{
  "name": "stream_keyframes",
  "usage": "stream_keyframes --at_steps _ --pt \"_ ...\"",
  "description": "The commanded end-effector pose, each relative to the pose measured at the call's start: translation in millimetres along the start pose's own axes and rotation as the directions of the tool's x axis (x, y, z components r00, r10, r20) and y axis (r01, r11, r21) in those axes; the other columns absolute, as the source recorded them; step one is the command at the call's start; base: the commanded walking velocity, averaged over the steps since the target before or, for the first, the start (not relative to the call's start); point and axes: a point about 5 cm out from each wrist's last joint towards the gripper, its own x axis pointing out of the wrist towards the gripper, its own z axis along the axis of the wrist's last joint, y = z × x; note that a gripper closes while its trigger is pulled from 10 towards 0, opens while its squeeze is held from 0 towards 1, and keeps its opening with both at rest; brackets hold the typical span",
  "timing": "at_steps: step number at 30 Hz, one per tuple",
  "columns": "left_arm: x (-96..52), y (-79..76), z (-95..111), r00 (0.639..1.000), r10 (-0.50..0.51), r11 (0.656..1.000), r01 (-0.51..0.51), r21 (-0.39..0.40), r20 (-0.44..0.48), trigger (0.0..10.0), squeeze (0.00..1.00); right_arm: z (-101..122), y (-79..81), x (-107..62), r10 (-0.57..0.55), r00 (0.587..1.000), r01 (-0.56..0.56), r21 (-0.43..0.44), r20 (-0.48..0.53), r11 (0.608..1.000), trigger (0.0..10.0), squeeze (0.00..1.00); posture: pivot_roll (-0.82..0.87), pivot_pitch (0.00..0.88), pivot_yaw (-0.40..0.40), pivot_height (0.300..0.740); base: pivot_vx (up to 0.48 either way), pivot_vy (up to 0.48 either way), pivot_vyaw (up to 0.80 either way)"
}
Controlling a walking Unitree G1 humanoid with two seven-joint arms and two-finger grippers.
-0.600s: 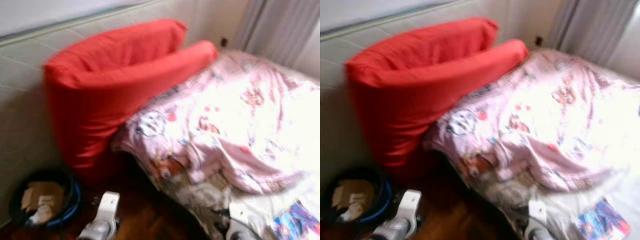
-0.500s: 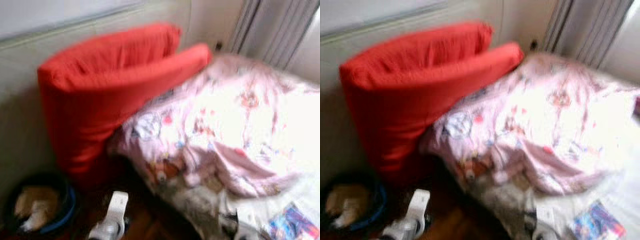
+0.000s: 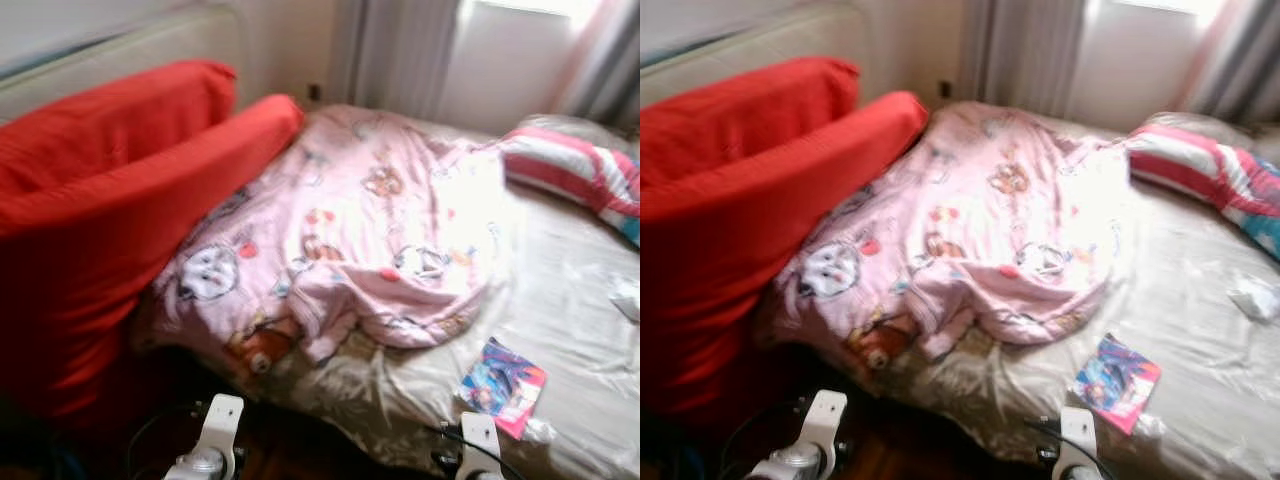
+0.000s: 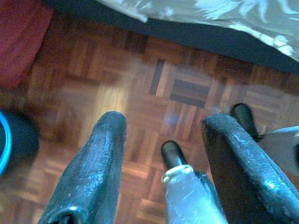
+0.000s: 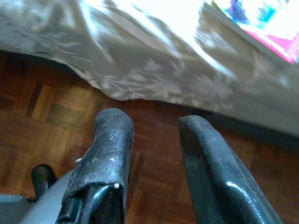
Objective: Clean up the room
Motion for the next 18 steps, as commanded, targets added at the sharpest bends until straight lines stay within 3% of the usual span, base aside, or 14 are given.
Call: stream_keyframes --at_steps 1,18 --pt "0.3 -3.4 1.7 1.000 -0.008 1.000 0.008 0.014 0.002 10.0 0.00 1.3 -2.8 -0.2 -0.009 1.000 0.009 0.004 0.003 1.000 10.0 0.00 -0.08 0.002 -0.023 0.740 0.000 0.000 -0.80" --pt "0.3 -2.4 1.7 1.000 -0.006 1.000 0.006 0.008 0.004 10.0 0.00 1.4 -1.9 -0.1 -0.012 1.000 0.012 0.009 0.005 1.000 10.0 0.00 -0.08 0.009 -0.020 0.740 0.000 0.000 -0.79"
